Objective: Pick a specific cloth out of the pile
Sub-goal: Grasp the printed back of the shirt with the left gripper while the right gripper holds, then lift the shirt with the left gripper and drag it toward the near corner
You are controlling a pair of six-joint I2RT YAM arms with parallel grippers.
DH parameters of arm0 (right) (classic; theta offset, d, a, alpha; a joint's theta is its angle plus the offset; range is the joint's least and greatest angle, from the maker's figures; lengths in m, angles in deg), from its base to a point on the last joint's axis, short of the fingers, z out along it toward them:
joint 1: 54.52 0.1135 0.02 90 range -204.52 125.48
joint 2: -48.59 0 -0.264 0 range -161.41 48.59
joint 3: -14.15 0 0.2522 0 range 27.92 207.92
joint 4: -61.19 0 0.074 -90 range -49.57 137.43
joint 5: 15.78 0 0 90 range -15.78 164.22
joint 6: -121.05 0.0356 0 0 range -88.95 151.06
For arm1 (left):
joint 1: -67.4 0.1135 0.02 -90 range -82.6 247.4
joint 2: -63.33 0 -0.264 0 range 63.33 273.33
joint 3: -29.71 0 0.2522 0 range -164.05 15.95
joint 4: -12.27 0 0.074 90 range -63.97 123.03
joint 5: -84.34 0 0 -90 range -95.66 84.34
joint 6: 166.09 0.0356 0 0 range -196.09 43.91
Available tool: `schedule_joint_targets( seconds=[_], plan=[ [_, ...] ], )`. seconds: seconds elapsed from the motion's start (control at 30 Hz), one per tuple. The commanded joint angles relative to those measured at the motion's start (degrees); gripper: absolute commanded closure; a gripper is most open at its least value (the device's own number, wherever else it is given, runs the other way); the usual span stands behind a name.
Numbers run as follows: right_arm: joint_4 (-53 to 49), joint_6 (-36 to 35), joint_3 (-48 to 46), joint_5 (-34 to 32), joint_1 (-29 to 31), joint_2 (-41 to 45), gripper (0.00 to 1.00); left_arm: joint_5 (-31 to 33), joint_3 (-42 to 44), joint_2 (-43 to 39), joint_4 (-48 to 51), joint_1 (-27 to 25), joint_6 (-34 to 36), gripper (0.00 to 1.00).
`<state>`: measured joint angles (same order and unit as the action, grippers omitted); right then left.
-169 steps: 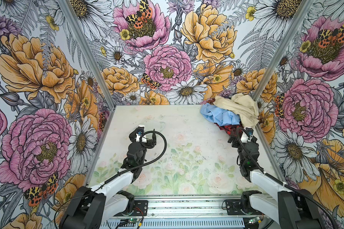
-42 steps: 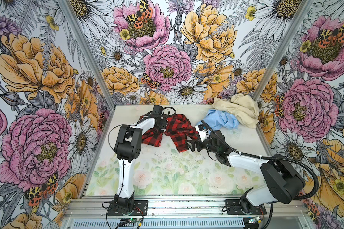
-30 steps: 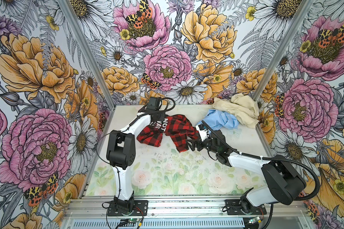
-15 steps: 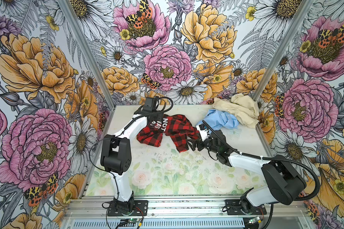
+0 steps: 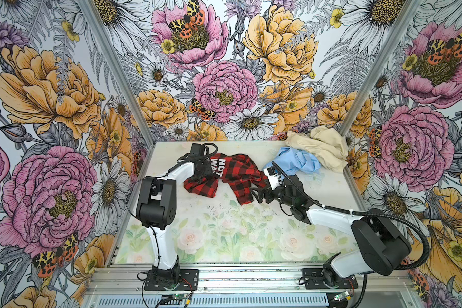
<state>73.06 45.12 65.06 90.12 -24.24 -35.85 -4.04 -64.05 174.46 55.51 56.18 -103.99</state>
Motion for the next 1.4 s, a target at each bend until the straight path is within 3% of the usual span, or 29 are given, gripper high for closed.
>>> schedule_joint_targets(
  seconds=[0.0,0.23,0.37,0.43,0.53,0.73,0.97,1.13,1.37],
  plan=[
    [1.79,0.52,0.04,0.61,-0.53,-0.19,0.01,0.12,0.96,1.1,-5.89,-0.83,-9.89,0.34],
    [1.71,0.69,0.3,1.01,-0.57,-0.68,0.01,2.68,0.03,3.87,-6.54,-1.95,-17.27,0.36],
    [1.64,0.72,0.3,0.89,-0.53,-0.55,0.01,1.53,-1.67,6.11,-6.72,-2.55,-19.21,0.49],
    [1.62,0.79,0.3,0.93,-0.55,-0.46,0.01,0.3,-2.83,7.07,-7.01,-2.74,-20.03,0.61],
    [1.91,0.61,-0.12,0.64,-0.6,-0.04,0.01,0.22,-4.21,5.83,-7.59,-2.8,-20.17,1.0],
    [3.9,1.84,-1.7,-2.07,-0.93,1.12,0.01,2.09,-8.88,-4.27,-7.43,-2.13,-13.36,1.0],
    [5.75,3.16,-3.43,-3.95,-2.29,2.72,0.01,7.68,-20.23,-14.68,-6.93,-1.46,-1.79,1.0],
    [6.53,3.77,-3.93,-3.09,-3.01,3.13,0.01,13.74,-29.07,-16.66,-6.47,-0.54,7.32,1.0],
    [6.8,4.3,-3.62,-1.85,-3.21,2.35,0.01,16.13,-41.34,-14.24,-6.07,2.66,14.97,1.0]
  ],
)
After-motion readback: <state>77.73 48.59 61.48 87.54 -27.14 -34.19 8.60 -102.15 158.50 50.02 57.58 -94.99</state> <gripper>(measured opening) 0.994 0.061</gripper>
